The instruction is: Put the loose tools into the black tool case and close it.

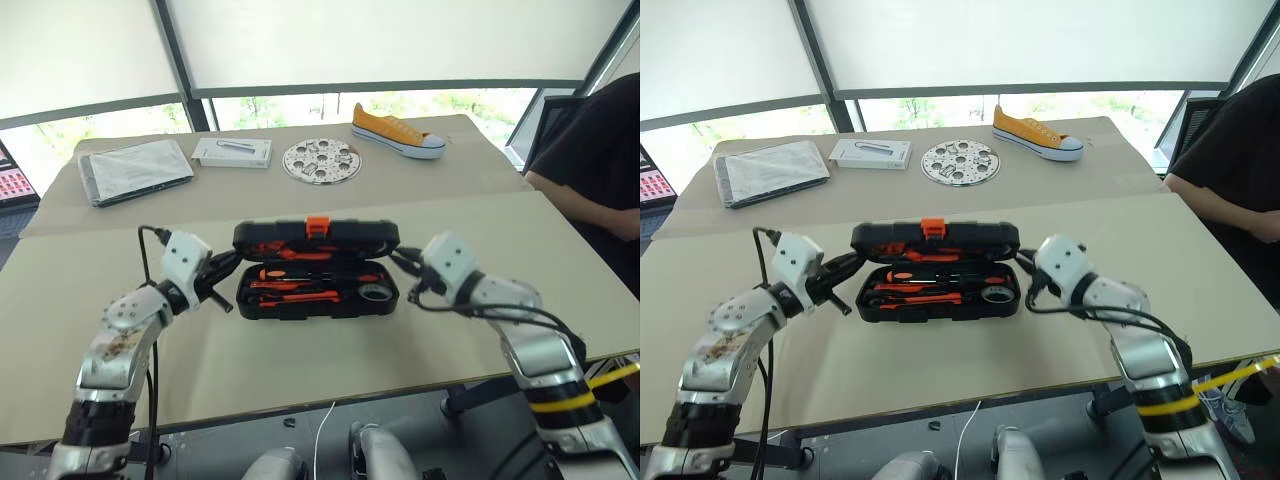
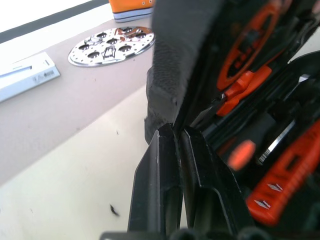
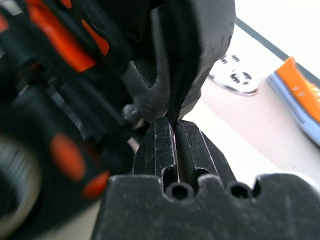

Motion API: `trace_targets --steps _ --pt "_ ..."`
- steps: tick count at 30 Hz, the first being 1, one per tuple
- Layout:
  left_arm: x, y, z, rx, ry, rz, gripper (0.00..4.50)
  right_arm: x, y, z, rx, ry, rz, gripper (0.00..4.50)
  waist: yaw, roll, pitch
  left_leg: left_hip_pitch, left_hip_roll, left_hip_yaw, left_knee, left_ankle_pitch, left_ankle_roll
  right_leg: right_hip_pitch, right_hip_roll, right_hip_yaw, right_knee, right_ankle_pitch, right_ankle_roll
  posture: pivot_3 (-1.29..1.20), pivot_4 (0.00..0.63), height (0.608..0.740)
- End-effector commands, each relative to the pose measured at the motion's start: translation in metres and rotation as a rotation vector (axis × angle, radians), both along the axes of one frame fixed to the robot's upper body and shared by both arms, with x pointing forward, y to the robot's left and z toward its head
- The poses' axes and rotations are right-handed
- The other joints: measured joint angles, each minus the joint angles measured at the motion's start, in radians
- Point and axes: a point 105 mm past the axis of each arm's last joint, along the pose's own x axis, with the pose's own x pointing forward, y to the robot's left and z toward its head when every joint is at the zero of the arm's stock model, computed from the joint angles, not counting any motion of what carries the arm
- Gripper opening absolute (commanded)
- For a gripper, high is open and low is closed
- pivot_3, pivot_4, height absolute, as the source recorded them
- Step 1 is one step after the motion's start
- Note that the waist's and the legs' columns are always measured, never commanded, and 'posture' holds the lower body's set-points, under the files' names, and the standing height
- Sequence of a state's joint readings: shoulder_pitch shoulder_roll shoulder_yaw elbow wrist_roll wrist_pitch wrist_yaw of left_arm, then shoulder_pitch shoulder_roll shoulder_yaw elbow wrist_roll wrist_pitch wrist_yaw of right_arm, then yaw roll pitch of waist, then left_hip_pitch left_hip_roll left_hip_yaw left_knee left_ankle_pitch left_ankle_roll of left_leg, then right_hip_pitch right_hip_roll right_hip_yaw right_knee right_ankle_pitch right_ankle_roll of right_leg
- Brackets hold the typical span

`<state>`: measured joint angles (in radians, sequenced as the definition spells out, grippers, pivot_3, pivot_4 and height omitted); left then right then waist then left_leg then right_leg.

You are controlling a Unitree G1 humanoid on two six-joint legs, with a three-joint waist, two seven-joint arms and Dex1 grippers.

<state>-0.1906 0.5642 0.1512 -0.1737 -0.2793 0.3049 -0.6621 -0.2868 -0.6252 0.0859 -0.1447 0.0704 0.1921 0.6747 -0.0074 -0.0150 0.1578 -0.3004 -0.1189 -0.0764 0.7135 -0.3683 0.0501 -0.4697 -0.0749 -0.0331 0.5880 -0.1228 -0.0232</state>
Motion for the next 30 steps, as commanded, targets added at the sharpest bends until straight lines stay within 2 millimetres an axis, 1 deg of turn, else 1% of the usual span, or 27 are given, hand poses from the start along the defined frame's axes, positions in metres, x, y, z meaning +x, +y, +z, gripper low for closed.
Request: trace_targets --steps 1,2,3,4,5,6,8,10,12,13,14,15,16,17,19,20,22,23,27,30 --pt "-0.022 0.016 0.016 -0.059 0.036 0.019 0.69 -0.024 -0.013 0.031 0.039 0.004 0.058 1.96 -0.005 0.0 0.0 0.0 0.0 0.001 0.0 0.0 0.0 -0.001 0.0 0.001 0.0 0.0 0.0 0.0 0.15 0.737" --pt "-0.031 0.02 0.021 -0.094 0.066 0.007 0.85 -0.033 -0.019 0.036 0.049 0.047 0.076 2.33 -0.008 0.001 0.0 -0.001 0.0 0.002 0.0 0.0 0.0 -0.003 0.0 0.002 0.001 0.0 0.0 0.0 0.15 0.737" --pt "-0.041 0.024 0.026 -0.118 0.111 -0.018 1.27 -0.042 -0.024 0.042 0.066 0.094 0.105 2.7 -0.01 0.001 0.001 -0.003 0.0 0.002 -0.001 0.001 0.002 -0.006 0.001 0.004 0.003 0.0 0.0 0.0 0.15 0.737" --pt "-0.05 0.026 0.029 -0.127 0.153 -0.049 1.6 -0.05 -0.028 0.046 0.079 0.139 0.132 2.73 -0.01 0.0 0.001 -0.003 0.001 0.002 -0.002 0.003 0.006 -0.006 0.002 0.004 0.006 0.0 0.0 0.0 0.15 0.737" --pt "-0.06 0.03 0.029 -0.118 0.206 -0.082 1.97 -0.059 -0.031 0.046 0.081 0.19 0.169 2.73 -0.009 0.0 0.002 -0.003 0.001 0.002 -0.002 0.003 0.007 -0.006 0.003 0.004 0.005 0.0 -0.001 0.0 0.15 0.737" --pt "-0.068 0.033 0.028 -0.105 0.26 -0.11 1.97 -0.067 -0.033 0.046 0.079 0.233 0.201 2.73 -0.007 0.0 0.002 -0.004 0.001 0.002 -0.002 0.003 0.007 -0.007 0.003 0.004 0.004 0.0 -0.001 0.0 0.15 0.737" --pt "-0.082 0.045 0.018 -0.049 0.382 -0.144 1.97 -0.081 -0.035 0.037 0.039 0.309 0.249 2.73 -0.003 -0.001 0.002 -0.002 0.002 0.001 -0.003 0.002 0.006 -0.005 0.004 0.004 0.0 -0.001 -0.001 0.0 0.15 0.737" --pt "-0.094 0.055 0.009 0.02 0.457 -0.19 1.97 -0.092 -0.037 0.026 -0.015 0.369 0.287 2.73 0.001 0.0 0.002 0.0 0.005 0.001 -0.004 0.002 0.006 -0.001 0.007 0.003 -0.002 -0.002 0.0 0.0 0.15 0.737" --pt "-0.09 0.069 0.001 0.091 0.478 -0.151 1.97 -0.1 -0.036 0.018 -0.038 0.412 0.316 2.73 0.006 0.001 0.002 0.001 0.006 0.002 -0.004 0.001 0.006 0.0 0.007 0.003 -0.003 -0.005 0.006 0.0 0.15 0.737" --pt "-0.085 0.076 0.001 0.114 0.475 -0.136 1.97 -0.104 -0.034 0.015 -0.046 0.43 0.335 2.73 0.008 0.001 0.002 0.001 0.006 0.003 -0.004 0.001 0.005 0.0 0.007 0.003 -0.002 -0.005 0.006 0.0 0.15 0.737" --pt "-0.07 0.083 0.003 0.135 0.45 -0.106 2.02 -0.11 -0.028 0.008 -0.069 0.446 0.369 2.48 0.013 0.001 0.002 0.0 0.006 0.003 -0.004 -0.001 0.002 0.0 0.007 0.003 -0.003 -0.005 0.006 0.0 0.15 0.737" --pt "-0.055 0.084 0.008 0.148 0.402 -0.106 2.03 -0.114 -0.022 0.003 -0.084 0.45 0.396 2.22 0.022 0.001 0.002 0.0 0.006 0.003 -0.004 -0.002 0.0 0.0 0.006 0.003 -0.003 -0.005 0.006 0.0 0.15 0.737" --pt "-0.044 0.084 0.012 0.159 0.369 -0.109 2.03 -0.117 -0.018 0.0 -0.093 0.451 0.415 2.02 0.029 0.001 0.003 0.0 0.007 0.003 -0.003 -0.002 0.0 0.001 0.005 0.001 -0.003 -0.005 0.006 0.0 0.15 0.737" --pt "-0.034 0.082 0.014 0.165 0.344 -0.116 1.77 -0.117 -0.015 -0.002 -0.096 0.446 0.42 1.64 0.032 0.0 0.003 0.0 0.008 0.002 -0.003 -0.002 0.0 0.003 0.005 -0.002 -0.005 -0.005 0.006 0.0 0.15 0.737" --pt "-0.008 0.063 0.013 0.235 0.293 -0.182 1.3 -0.11 -0.005 -0.008 -0.133 0.411 0.438 0.95 0.035 0.0 0.003 0.0 0.009 0.001 -0.003 -0.002 -0.001 0.005 0.006 -0.005 -0.009 -0.004 0.006 0.0 0.15 0.737" --pt "0.004 0.053 0.012 0.27 0.274 -0.211 0.92 -0.107 0.0 -0.011 -0.154 0.398 0.449 0.61 0.037 0.0 0.003 0.002 0.009 0.0 -0.002 -0.002 -0.001 0.008 0.006 -0.006 -0.009 -0.002 0.002 0.0 0.15 0.737" --pt "0.024 0.037 0.009 0.32 0.247 -0.258 0.21 -0.1 0.008 -0.015 -0.19 0.371 0.473 0.01 0.036 -0.001 0.003 0.003 0.008 0.001 -0.001 -0.003 -0.001 0.009 0.004 -0.006 -0.01 0.0 0.0 0.0 0.15 0.737" --pt "0.032 0.029 0.007 0.344 0.233 -0.287 0.06 -0.096 0.012 -0.017 -0.198 0.361 0.48 0.0 0.035 -0.001 0.003 0.003 0.007 0.001 0.0 -0.003 -0.001 0.009 0.003 -0.007 -0.009 0.0 0.0 0.0 0.15 0.737" --pt "0.053 -0.001 0.0 0.469 0.203 -0.422 0.06 -0.085 0.026 -0.018 -0.188 0.352 0.508 0.0 0.018 -0.003 0.002 -0.001 0.006 0.001 0.0 -0.001 0.002 0.004 0.004 -0.008 -0.009 0.001 -0.002 0.0 0.15 0.737" --pt "0.066 -0.015 -0.003 0.549 0.18 -0.47 0.06 -0.075 0.032 -0.022 -0.196 0.347 0.498 0.0 0.013 -0.004 0.003 -0.009 0.006 0.001 0.003 0.001 0.006 -0.003 0.002 -0.008 -0.009 0.002 -0.003 0.0 0.15 0.737"
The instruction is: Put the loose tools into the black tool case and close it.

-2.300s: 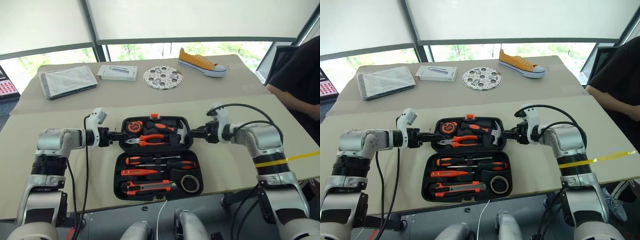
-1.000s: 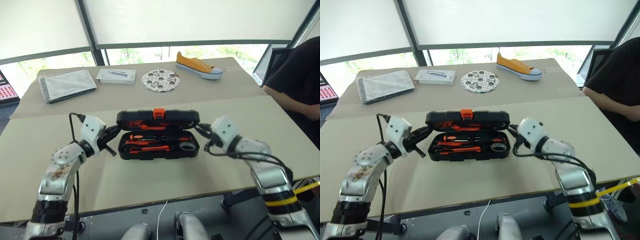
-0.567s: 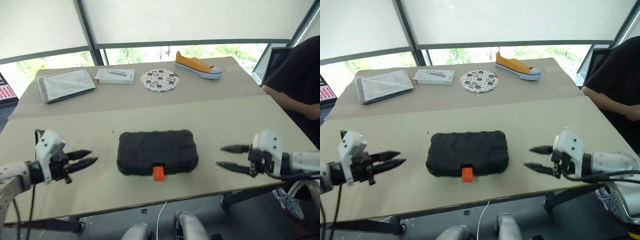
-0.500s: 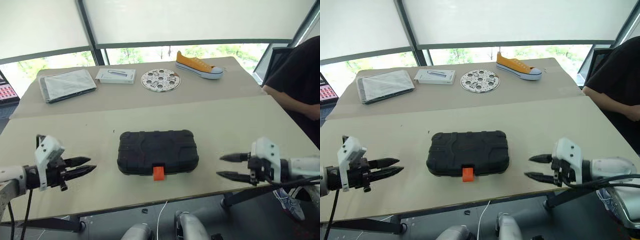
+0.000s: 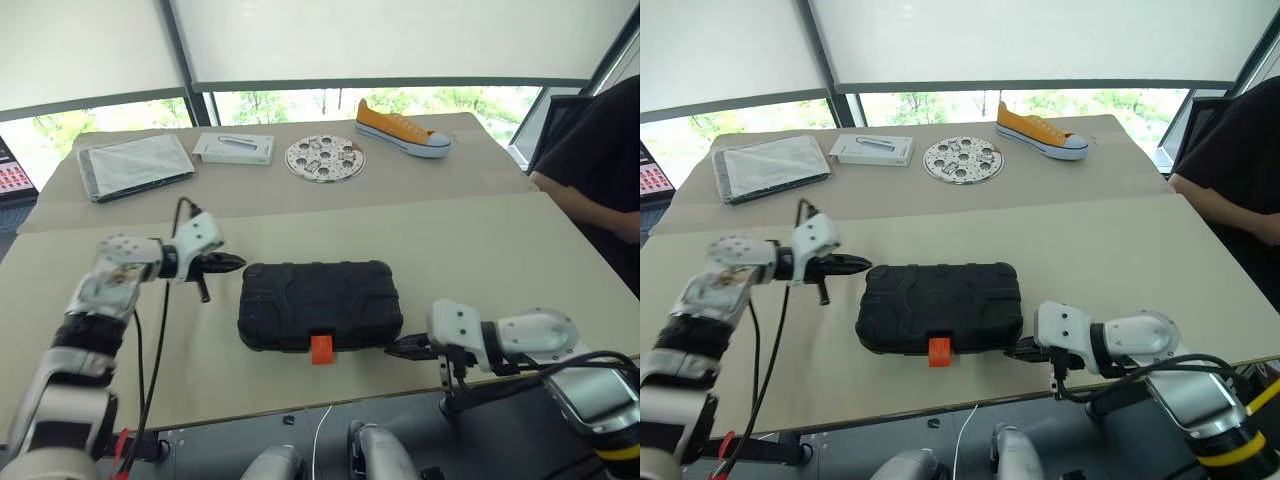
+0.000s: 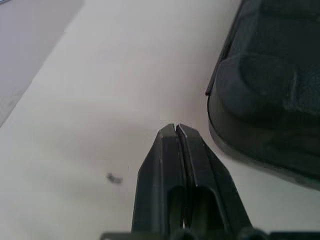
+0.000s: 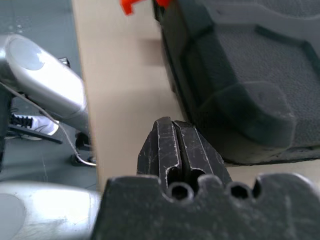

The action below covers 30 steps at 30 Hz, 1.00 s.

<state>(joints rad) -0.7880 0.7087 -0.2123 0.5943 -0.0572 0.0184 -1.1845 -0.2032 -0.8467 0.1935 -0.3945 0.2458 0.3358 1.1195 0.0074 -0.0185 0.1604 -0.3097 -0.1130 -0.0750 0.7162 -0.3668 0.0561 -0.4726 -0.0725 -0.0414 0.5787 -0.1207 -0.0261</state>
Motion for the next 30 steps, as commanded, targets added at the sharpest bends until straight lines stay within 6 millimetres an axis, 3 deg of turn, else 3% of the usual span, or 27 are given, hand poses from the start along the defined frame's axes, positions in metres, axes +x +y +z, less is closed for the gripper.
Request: trace_targets --steps 1,4,8,13,16,18,20,24,28,30 --pt "0.007 -0.009 0.002 0.09 -0.039 -0.095 0.06 0.015 0.004 -0.001 -0.023 -0.054 -0.032 0.0 -0.004 0.0 0.0 -0.002 0.001 0.0 0.002 0.0 0.0 -0.001 0.0 0.0 0.001 0.0 0.0 0.0 0.15 0.737" --pt "-0.008 -0.019 -0.001 0.138 -0.017 -0.258 0.06 0.042 -0.002 0.001 -0.036 -0.136 -0.155 0.0 -0.011 0.0 0.0 -0.007 0.001 0.0 0.006 0.0 0.0 -0.004 -0.001 0.0 0.0 0.003 -0.001 0.0 0.15 0.737" --pt "-0.043 -0.012 -0.007 0.183 0.097 -0.425 0.06 0.063 -0.022 0.008 -0.04 -0.21 -0.281 0.0 -0.011 0.0 0.0 -0.007 0.001 0.0 0.008 0.0 0.0 -0.004 -0.001 0.0 0.001 0.004 -0.001 0.0 0.15 0.737" --pt "-0.027 -0.015 0.04 -0.009 0.103 -0.306 0.06 0.032 -0.029 0.019 0.035 -0.102 -0.23 0.0 0.007 0.0 0.0 -0.014 0.001 -0.002 0.01 0.0 0.001 -0.013 0.002 -0.002 0.003 0.003 -0.001 0.0 0.15 0.737" --pt "-0.04 -0.035 0.065 -0.115 0.183 -0.384 0.06 0.008 -0.03 0.026 0.067 -0.031 -0.179 0.0 0.007 0.0 0.0 -0.024 -0.002 -0.003 0.019 0.0 0.001 -0.02 -0.002 -0.005 0.014 0.004 -0.002 0.0 0.15 0.737" --pt "-0.055 -0.055 0.064 -0.113 0.219 -0.474 0.06 -0.006 -0.027 0.03 0.093 0.009 -0.16 0.0 0.005 0.0 0.0 -0.025 -0.003 -0.003 0.021 0.0 0.001 -0.019 -0.004 -0.004 0.015 0.004 -0.002 0.0 0.15 0.737" --pt "-0.065 -0.07 0.05 -0.058 0.218 -0.55 0.06 -0.014 -0.022 0.031 0.111 0.026 -0.148 0.0 0.004 0.0 0.0 -0.024 -0.004 -0.003 0.021 0.0 0.001 -0.018 -0.005 -0.002 0.015 0.005 -0.001 0.0 0.15 0.737" --pt "-0.068 -0.098 0.01 0.052 0.181 -0.61 0.06 -0.016 -0.007 0.031 0.138 0.027 -0.125 0.0 0.005 0.0 0.0 -0.016 -0.003 -0.002 0.018 0.0 0.001 -0.012 -0.004 0.001 0.01 0.005 0.0 0.0 0.15 0.737" --pt "-0.066 -0.097 -0.028 0.272 0.063 -0.693 0.06 -0.007 0.012 0.038 0.194 0.025 -0.103 0.0 0.004 0.001 -0.001 -0.006 0.003 0.0 0.015 0.0 0.001 -0.001 0.001 0.001 0.005 0.005 -0.001 0.0 0.15 0.737" --pt "-0.067 -0.091 -0.038 0.325 0.05 -0.727 0.06 -0.003 0.018 0.035 0.193 0.028 -0.093 0.0 0.006 0.004 -0.003 -0.002 0.004 -0.001 0.011 -0.001 0.002 0.004 0.001 0.001 0.001 0.004 0.0 0.0 0.15 0.737"
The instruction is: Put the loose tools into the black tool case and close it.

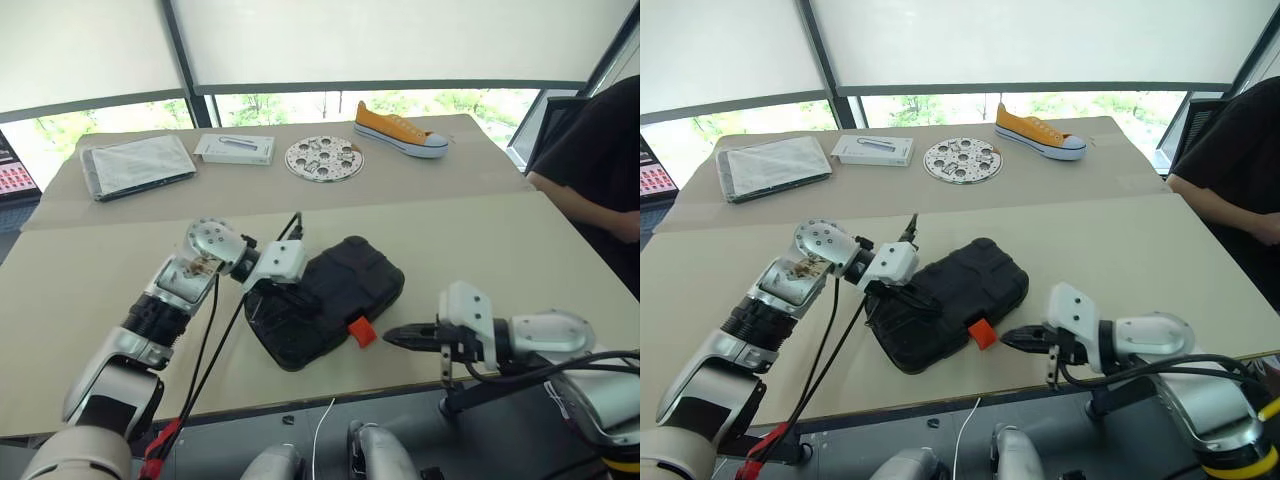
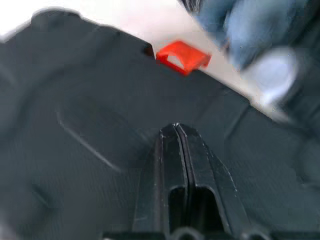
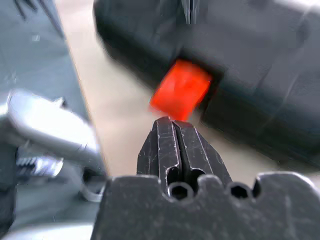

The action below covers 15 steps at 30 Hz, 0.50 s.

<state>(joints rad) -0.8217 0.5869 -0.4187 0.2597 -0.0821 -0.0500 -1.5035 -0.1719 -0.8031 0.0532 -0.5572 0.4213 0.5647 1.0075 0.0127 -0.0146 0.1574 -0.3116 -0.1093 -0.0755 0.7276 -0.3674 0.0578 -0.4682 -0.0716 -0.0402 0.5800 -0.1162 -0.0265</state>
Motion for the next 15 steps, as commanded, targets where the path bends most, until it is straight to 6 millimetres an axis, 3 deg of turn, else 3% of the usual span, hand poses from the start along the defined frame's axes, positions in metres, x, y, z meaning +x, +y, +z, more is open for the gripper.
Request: trace_targets --steps 1,6,10,15 --pt "-0.001 0.021 -0.045 0.187 -0.022 -0.026 0.06 0.003 0.013 0.001 0.013 -0.007 0.03 0.0 0.001 0.0 0.0 0.003 0.001 0.0 -0.001 0.0 0.0 0.003 0.001 0.0 -0.001 0.0 0.0 0.0 0.15 0.737" --pt "-0.002 0.02 -0.042 0.15 -0.009 -0.023 0.06 0.013 0.009 -0.027 -0.082 0.01 0.001 0.0 0.001 0.001 -0.006 0.011 0.002 0.0 -0.002 -0.003 0.004 0.011 0.003 0.0 -0.002 -0.005 0.008 0.0 0.15 0.737" --pt "-0.001 0.015 -0.034 0.104 -0.002 -0.006 0.06 0.018 0.005 -0.048 -0.125 0.018 -0.022 0.0 0.0 0.003 -0.009 0.012 0.002 0.0 -0.002 -0.003 0.004 0.01 0.003 0.0 -0.002 -0.002 0.002 0.0 0.15 0.737" --pt "-0.001 0.009 -0.032 0.088 -0.004 -0.006 0.06 0.028 0.009 -0.054 -0.085 -0.007 -0.069 0.0 0.0 0.004 -0.009 0.012 0.002 0.0 -0.002 -0.003 0.004 0.01 0.004 0.001 -0.002 -0.002 0.002 0.0 0.15 0.737"
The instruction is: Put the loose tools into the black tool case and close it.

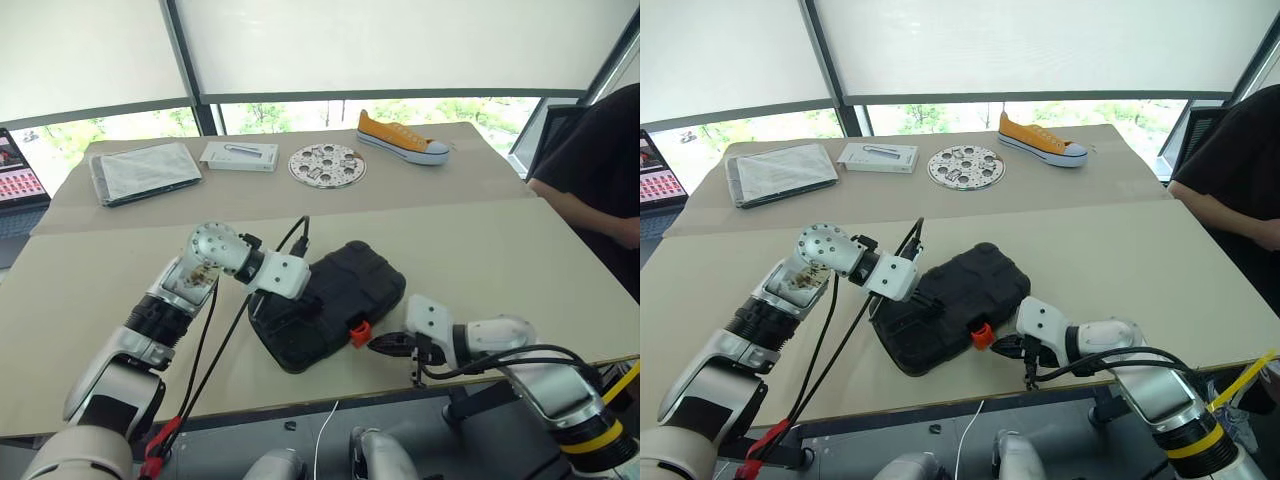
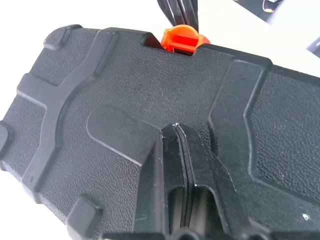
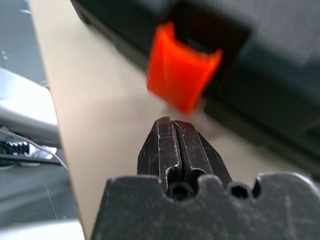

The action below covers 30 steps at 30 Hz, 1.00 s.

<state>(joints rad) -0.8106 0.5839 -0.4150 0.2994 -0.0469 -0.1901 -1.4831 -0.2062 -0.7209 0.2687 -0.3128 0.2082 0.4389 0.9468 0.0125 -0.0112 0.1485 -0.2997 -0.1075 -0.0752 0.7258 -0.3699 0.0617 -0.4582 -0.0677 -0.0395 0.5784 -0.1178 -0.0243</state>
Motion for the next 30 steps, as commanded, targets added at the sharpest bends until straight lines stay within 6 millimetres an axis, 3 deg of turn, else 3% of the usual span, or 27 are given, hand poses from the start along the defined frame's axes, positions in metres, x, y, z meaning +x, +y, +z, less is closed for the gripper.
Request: trace_targets --steps 1,3,11,15,18,23,30 --pt "-0.004 0.006 -0.027 0.084 0.085 0.034 0.06 0.007 0.006 0.008 0.032 -0.078 -0.007 0.0 0.002 0.0 0.0 0.0 0.0 0.0 0.0 0.0 0.0 0.0 0.0 0.0 0.0 0.0 0.0 0.0 0.15 0.737" --pt "-0.004 0.004 -0.027 0.08 0.085 0.031 0.06 0.004 0.004 0.011 0.035 -0.067 0.003 0.0 0.002 0.0 0.0 0.0 0.0 0.0 0.0 0.0 0.0 0.0 0.0 0.0 0.0 0.0 0.0 0.0 0.15 0.737" --pt "0.008 0.004 -0.018 0.072 0.05 0.044 0.06 -0.051 -0.019 0.044 0.01 0.082 0.216 0.0 0.008 0.001 0.0 -0.001 -0.001 -0.001 -0.001 0.0 0.0 0.0 0.0 0.0 -0.001 0.0 0.001 0.0 0.15 0.737" --pt "0.008 0.001 -0.017 0.059 0.05 0.039 0.06 -0.03 -0.011 0.067 0.133 0.004 0.107 0.0 0.003 0.001 0.0 -0.001 0.001 0.0 -0.001 0.0 0.0 0.001 0.0 0.0 -0.002 -0.005 0.008 0.0 0.15 0.737" --pt "0.006 -0.002 -0.019 0.056 0.054 0.03 0.06 -0.015 -0.004 0.069 0.149 -0.041 0.055 0.0 0.002 0.0 0.0 -0.001 0.001 0.0 -0.001 0.0 0.0 0.0 -0.001 0.0 -0.001 -0.005 0.008 0.0 0.15 0.737" --pt "0.004 -0.003 -0.021 0.056 0.057 0.024 0.06 -0.006 0.008 0.052 0.124 -0.02 0.045 0.0 0.006 0.001 0.0 -0.002 0.0 0.0 -0.001 -0.001 0.001 -0.001 0.0 0.0 -0.001 -0.001 0.001 0.0 0.15 0.737" --pt "0.005 -0.001 -0.021 0.062 0.053 0.031 0.06 -0.01 0.003 0.032 0.056 0.015 0.034 0.0 0.005 0.001 0.0 -0.002 -0.001 0.0 -0.001 -0.001 0.002 -0.001 0.0 0.0 -0.001 -0.001 0.001 0.0 0.15 0.737"
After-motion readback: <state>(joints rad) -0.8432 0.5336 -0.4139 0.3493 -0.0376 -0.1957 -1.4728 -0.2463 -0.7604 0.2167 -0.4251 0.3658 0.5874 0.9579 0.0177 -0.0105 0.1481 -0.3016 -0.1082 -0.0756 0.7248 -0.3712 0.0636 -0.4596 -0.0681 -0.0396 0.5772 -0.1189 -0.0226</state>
